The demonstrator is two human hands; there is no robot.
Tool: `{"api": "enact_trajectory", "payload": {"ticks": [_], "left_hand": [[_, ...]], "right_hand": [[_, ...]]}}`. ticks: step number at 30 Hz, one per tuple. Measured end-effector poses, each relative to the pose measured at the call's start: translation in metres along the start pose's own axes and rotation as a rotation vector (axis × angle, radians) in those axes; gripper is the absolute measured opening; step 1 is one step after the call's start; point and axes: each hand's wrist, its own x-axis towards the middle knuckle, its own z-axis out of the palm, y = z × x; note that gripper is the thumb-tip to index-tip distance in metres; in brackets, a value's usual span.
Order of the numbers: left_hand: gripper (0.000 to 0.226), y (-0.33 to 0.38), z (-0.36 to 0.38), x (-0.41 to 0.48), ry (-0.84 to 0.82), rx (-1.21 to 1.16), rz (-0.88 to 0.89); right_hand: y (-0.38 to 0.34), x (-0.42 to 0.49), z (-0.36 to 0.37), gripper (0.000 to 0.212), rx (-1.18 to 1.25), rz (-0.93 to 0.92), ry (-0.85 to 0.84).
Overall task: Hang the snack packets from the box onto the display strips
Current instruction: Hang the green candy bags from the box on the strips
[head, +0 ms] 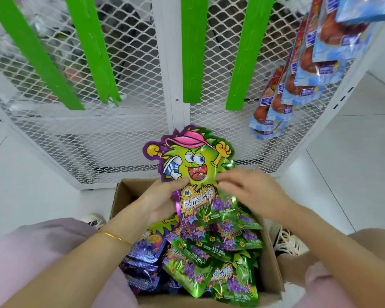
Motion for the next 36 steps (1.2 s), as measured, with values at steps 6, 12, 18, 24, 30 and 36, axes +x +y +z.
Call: {"api": "enact_trajectory", "payload": {"ticks": [6,12,18,24,30,36], "left_hand": [[0.04,0.009,-0.007,-0.01,-0.016,0.007,0.062],[0.027,0.011,0.001,-0.018,-0.097,0.066,0.112],[0.054,0.029,0.007,-0.025,-0.13,0.184,0.178],[0.044,0.11,0.041,-0.014,0.342,0.595,0.821],[0.048,0.135,0.126,0.044,0.267,0.833,0.907],[0.024,0.129,0.151,0.089,0.516,0.707,1.03]], "right_hand": [[0.021,0.025,-0.005,0.062,0.771,0.51,0.208],[0.015,0.025,0.008,0.072,1.492,0.52,0.046],[0.019,0.025,-0.012,0.053,1.45,0.581,0.266],[0.046,0.019,-0.054,0.036,1.126,0.656,0.576],[0.059,0.023,-0.046,0.047,1.135,0.683,0.642],[0.079,0.023,-0.045,0.057,1.102,0.668,0.635]]}}
